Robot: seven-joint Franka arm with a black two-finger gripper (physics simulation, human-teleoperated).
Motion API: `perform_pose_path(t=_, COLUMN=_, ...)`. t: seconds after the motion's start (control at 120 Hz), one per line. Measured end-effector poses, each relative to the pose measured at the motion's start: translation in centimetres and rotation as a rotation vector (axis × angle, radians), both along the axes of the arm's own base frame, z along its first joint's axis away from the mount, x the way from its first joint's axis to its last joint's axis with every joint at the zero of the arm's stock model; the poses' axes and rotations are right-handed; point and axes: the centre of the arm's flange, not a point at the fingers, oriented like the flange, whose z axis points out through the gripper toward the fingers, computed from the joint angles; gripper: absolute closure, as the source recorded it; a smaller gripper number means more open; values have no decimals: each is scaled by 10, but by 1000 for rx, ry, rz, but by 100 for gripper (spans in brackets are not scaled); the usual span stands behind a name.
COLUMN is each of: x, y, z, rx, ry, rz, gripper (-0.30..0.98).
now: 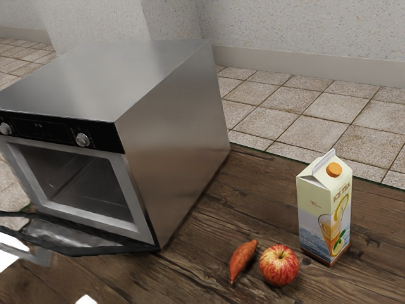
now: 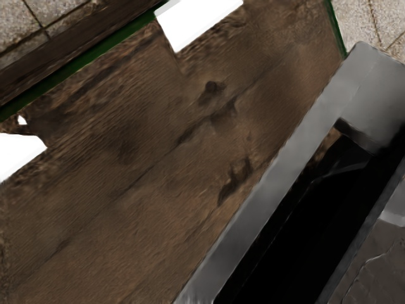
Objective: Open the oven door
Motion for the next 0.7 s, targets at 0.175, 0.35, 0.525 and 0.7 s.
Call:
perform_pose_path(t=0.175, x=-20, y=-16, z=74, rx=85, ry=-50, rz=56, gripper=0)
perform_pose_path(t=0.35, x=93, y=-287, z=282, rx=193, ry=-66, rz=-527, gripper=0)
perform_pose_path(t=0.525, x=202, y=-386, z=179, rx=-26, ry=305, rz=-751, gripper=0)
perform_pose_path(t=0.7, x=260, y=-355, z=132, rx=-100, ry=407, rz=-606, gripper=0)
